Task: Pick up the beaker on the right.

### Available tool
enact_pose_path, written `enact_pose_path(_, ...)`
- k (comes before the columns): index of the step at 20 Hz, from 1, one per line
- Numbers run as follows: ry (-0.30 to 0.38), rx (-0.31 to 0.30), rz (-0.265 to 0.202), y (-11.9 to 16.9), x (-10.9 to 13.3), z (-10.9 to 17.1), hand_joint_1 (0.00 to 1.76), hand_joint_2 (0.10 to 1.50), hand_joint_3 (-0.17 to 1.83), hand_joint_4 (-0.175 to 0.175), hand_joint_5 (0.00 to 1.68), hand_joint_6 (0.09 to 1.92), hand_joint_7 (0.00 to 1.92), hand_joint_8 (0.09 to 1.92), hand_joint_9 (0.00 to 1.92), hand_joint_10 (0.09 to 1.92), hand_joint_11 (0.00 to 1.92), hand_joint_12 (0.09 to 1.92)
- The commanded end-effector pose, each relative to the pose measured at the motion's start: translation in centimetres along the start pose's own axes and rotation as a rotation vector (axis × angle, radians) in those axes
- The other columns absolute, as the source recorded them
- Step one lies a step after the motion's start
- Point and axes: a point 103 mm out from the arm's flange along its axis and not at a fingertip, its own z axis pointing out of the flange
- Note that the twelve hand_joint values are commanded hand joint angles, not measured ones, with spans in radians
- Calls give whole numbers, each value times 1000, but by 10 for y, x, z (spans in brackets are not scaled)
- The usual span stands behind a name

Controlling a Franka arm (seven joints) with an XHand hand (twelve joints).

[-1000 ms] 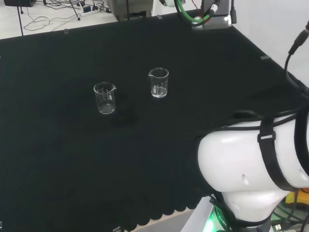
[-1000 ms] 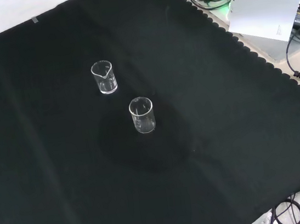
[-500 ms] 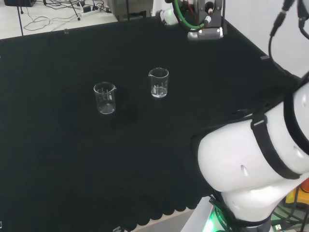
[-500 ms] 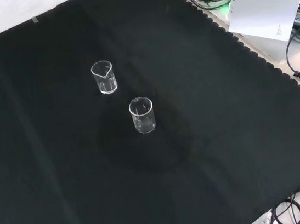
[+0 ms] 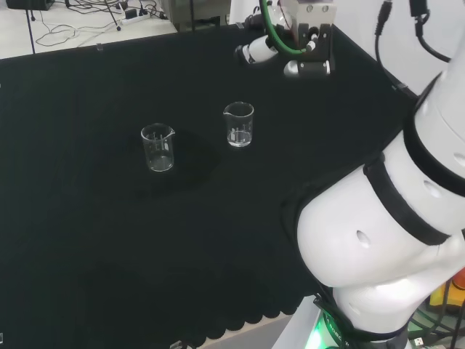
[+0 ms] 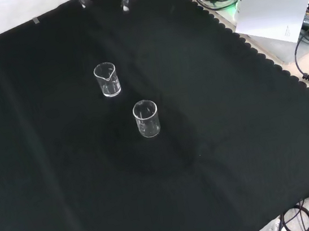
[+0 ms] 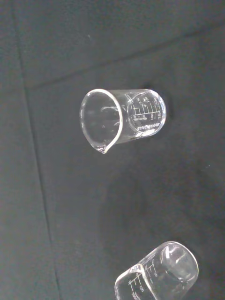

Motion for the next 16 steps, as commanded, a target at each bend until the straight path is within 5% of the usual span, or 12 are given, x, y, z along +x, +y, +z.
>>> enact_pose_path(1, 75, -10, -11, 36, -32, 29, 661, 927, 142, -31, 394, 87, 209, 627, 363, 691, 21, 1415)
enact_pose_path(16, 147, 69, -65, 79, -61, 90, 783, 661, 499, -13, 391, 87, 219, 656, 385, 676, 47, 1413)
